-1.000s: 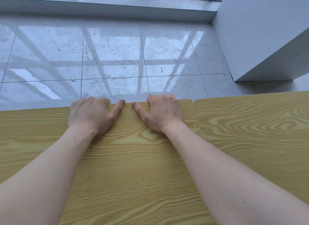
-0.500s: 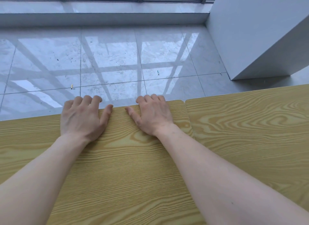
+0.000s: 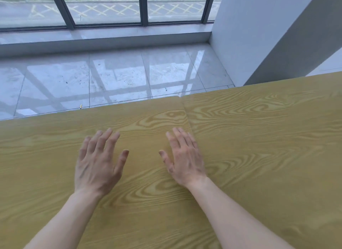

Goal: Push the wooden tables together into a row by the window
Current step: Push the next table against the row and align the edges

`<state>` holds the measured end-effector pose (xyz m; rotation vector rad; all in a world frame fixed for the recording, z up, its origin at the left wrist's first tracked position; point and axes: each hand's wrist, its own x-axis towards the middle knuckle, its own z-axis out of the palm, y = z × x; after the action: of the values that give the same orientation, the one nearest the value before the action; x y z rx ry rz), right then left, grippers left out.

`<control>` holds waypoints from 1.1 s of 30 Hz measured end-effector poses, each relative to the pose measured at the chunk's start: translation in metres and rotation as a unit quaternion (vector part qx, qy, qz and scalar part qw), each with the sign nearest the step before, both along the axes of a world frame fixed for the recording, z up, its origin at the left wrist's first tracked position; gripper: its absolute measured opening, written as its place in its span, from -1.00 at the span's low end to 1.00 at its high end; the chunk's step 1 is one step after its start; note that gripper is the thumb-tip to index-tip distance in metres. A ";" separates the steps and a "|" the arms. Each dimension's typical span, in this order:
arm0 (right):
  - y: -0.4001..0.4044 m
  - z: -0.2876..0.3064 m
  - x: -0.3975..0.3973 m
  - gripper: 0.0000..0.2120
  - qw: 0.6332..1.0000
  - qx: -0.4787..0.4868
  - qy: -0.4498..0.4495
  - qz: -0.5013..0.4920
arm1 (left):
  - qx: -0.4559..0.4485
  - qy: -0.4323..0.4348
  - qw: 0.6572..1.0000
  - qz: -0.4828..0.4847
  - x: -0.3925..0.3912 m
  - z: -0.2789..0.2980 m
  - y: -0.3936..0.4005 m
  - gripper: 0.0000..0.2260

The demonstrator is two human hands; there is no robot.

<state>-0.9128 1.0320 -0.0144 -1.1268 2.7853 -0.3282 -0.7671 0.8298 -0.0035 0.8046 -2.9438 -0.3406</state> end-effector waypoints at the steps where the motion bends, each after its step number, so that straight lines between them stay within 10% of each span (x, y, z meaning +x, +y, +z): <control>1: 0.014 0.000 0.016 -0.36 1.000 0.001 0.003 -0.005 | 0.001 0.000 1.000 -0.003 0.018 -0.001 0.013 -0.42; 14: 0.135 -0.028 0.211 -0.33 1.000 -0.004 -0.006 -0.009 | 0.022 -0.017 0.999 -0.017 0.208 -0.039 0.163 -0.37; 33: 0.155 -0.040 0.207 -0.38 0.999 -0.029 -0.017 0.010 | 0.007 -0.035 0.999 0.007 0.211 -0.051 0.186 -0.24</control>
<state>-0.7053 1.1868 -0.0548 -1.1487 2.7500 -0.4258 -0.5561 1.0159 -0.0549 0.8557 -3.0010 -0.3388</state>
